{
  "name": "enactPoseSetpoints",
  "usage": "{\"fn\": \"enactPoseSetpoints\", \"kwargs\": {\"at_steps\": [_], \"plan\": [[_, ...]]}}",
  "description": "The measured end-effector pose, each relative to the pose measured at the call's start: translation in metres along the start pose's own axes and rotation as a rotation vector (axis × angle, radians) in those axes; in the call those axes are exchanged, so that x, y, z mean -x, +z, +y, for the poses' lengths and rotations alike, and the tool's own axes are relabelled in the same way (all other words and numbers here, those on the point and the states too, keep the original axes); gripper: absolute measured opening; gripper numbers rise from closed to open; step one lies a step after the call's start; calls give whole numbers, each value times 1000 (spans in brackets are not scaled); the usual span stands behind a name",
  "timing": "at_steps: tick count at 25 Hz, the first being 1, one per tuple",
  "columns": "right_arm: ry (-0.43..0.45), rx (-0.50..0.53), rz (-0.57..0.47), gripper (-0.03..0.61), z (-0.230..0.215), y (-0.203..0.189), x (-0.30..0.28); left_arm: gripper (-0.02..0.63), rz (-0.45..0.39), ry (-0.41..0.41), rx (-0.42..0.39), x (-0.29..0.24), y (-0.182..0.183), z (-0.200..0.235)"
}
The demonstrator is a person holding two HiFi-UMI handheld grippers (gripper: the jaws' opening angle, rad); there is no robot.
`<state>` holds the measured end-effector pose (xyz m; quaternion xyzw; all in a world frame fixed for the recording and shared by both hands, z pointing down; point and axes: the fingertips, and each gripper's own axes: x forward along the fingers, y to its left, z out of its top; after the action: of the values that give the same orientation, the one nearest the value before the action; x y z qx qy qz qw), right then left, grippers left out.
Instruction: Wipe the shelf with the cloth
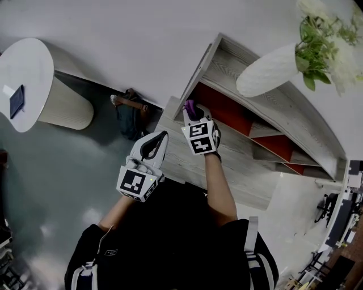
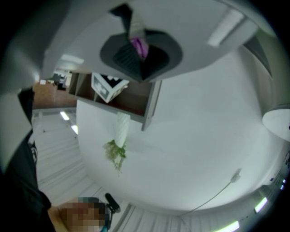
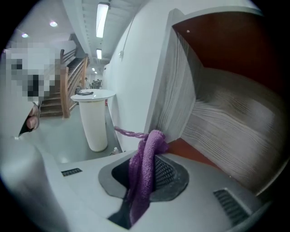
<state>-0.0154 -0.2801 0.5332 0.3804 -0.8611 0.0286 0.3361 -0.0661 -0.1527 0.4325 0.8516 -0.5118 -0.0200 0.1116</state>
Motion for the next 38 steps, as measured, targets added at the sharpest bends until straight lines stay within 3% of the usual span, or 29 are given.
{"fn": "enactPoseSetpoints", "kwargs": {"at_steps": [4,6,9,14,19,25,33,38], "plan": [[174,33,107,49,46,-37,4,5,3,-14,1,1,-1,-5],[172,48,104,49,66,-54,15,5,7,-28,0,1,0,-7],[129,-48,46,49,69,-59,37,5,10,-58,-3,-9,0,-7],[-34,-189,-80,49,27,-53,74,5,12,-147,-7,-32,1,-27],[-296,-347,-205,49,-42,-51,121,5,8,-240,-29,-58,6,-53],[-553,-444,-231,49,-105,-70,163,5,8,-305,-42,-77,10,-72],[-718,-511,-218,50,-158,-78,172,5,4,-326,-45,-92,14,-79],[-751,-508,-146,49,-177,-90,153,5,14,-325,-50,-94,12,-80]]}}
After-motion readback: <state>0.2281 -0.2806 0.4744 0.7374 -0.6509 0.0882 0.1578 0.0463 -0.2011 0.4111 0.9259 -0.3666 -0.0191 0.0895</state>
